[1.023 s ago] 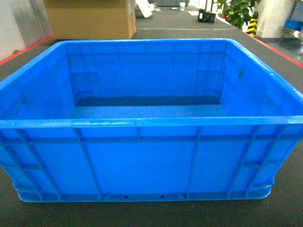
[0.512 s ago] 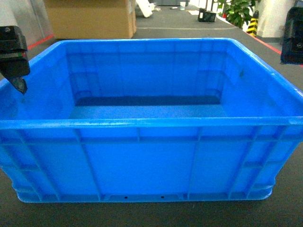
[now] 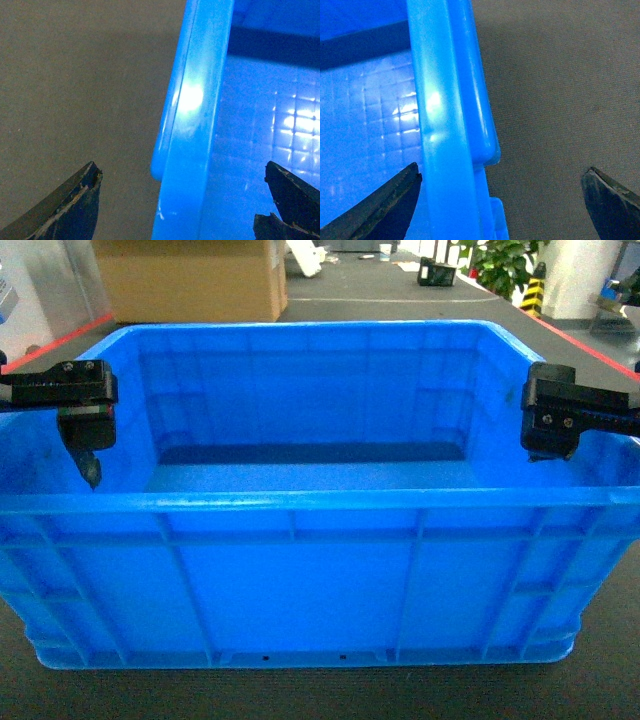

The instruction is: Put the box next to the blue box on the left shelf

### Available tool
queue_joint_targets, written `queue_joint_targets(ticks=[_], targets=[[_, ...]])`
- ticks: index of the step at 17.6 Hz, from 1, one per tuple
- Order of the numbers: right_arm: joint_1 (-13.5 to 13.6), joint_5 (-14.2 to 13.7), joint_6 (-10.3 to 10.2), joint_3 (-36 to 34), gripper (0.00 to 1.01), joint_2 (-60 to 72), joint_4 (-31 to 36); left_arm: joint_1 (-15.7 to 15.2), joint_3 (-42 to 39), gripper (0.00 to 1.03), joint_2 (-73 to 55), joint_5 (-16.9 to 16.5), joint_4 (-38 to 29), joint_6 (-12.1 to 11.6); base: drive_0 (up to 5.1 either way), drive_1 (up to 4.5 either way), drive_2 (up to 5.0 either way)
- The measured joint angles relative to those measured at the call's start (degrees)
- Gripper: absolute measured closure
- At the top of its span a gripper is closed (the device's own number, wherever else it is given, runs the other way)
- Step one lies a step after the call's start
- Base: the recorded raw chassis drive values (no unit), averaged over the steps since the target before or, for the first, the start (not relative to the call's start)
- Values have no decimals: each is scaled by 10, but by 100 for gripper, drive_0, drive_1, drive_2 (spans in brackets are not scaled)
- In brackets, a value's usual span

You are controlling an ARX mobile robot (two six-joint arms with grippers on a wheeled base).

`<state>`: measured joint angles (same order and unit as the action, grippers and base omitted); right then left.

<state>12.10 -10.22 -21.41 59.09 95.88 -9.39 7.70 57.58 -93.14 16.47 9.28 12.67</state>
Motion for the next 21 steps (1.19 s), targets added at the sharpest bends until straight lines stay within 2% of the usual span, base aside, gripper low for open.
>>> queue_joint_targets(ticks=[1, 5, 8, 9, 10, 12, 14, 15, 17, 19, 21], targets=[[0, 0, -1, 1, 11, 0, -7, 0, 1, 11, -1, 0, 11, 0, 0, 0, 0], [4, -6, 0, 3, 49, 1, -13, -13, 1, 49, -4, 15, 32, -22, 0, 0, 0], [12, -5, 5, 3, 78, 1, -5, -14, 1, 75, -4, -9, 30, -26, 0, 0, 0], [14, -3, 12, 3, 87, 1, -4, -14, 1, 84, -3, -15, 30, -31, 0, 0, 0], [14, 1, 32, 3, 91, 0, -2, -16, 0, 87, -1, -24, 27, -41, 0, 0, 0], [14, 2, 41, -13, 92, -6, 24, -12, -16, 89, 11, -30, 4, -61, 0, 0, 0], [19, -3, 50, -63, 92, -27, 98, -1, -58, 91, 44, -12, -52, -68, 0, 0, 0], [26, -15, 52, -96, 92, -51, 133, 9, -88, 91, 73, 5, -92, -77, 0, 0, 0], [38, -41, 63, -134, 92, -109, 167, 23, -130, 91, 134, 20, -124, -76, 0, 0, 0], [57, -67, 76, -180, 92, -188, 184, 41, -170, 91, 211, 44, -123, -71, 0, 0, 0], [70, -88, 80, -230, 92, -249, 187, 73, -210, 91, 280, 80, -110, -69, 0, 0, 0]])
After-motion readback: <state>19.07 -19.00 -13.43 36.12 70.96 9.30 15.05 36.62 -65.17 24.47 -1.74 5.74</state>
